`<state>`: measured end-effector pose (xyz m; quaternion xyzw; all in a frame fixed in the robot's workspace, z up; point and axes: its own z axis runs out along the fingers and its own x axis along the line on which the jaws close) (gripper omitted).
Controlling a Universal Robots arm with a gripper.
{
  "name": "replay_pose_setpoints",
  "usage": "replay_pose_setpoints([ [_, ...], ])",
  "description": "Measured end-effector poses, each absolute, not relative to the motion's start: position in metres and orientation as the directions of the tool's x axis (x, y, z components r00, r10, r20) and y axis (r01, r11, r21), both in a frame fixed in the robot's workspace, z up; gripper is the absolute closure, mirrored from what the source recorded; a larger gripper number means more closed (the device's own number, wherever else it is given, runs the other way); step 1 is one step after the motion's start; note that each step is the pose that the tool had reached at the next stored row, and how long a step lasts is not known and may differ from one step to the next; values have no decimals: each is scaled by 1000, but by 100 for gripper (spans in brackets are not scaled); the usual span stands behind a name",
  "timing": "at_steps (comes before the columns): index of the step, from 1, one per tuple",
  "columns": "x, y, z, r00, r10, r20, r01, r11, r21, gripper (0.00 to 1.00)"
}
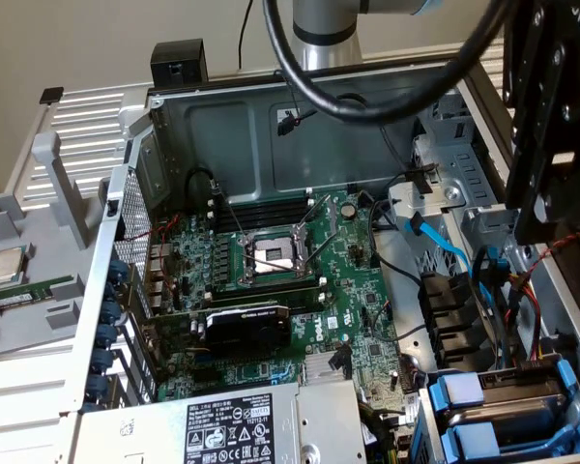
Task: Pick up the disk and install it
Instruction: 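Insert the first disk wire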
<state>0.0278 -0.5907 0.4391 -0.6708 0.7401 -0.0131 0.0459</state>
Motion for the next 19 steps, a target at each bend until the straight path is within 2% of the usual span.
replay_pose_setpoints([
  [2, 28, -590, 439, -96, -995, -36, -992, 99, -82, 69],
  [4, 28, -589, 439, -96, -995, -3, -992, 96, -84, 69],
  [6, 29, -584, 439, -96, -995, 17, -992, 94, -86, 69],
  [10, 31, -574, 438, -96, -995, 20, -992, 94, -80, 69],
  [19, 39, -566, 431, -95, -995, 26, -995, 95, -20, 69],
])
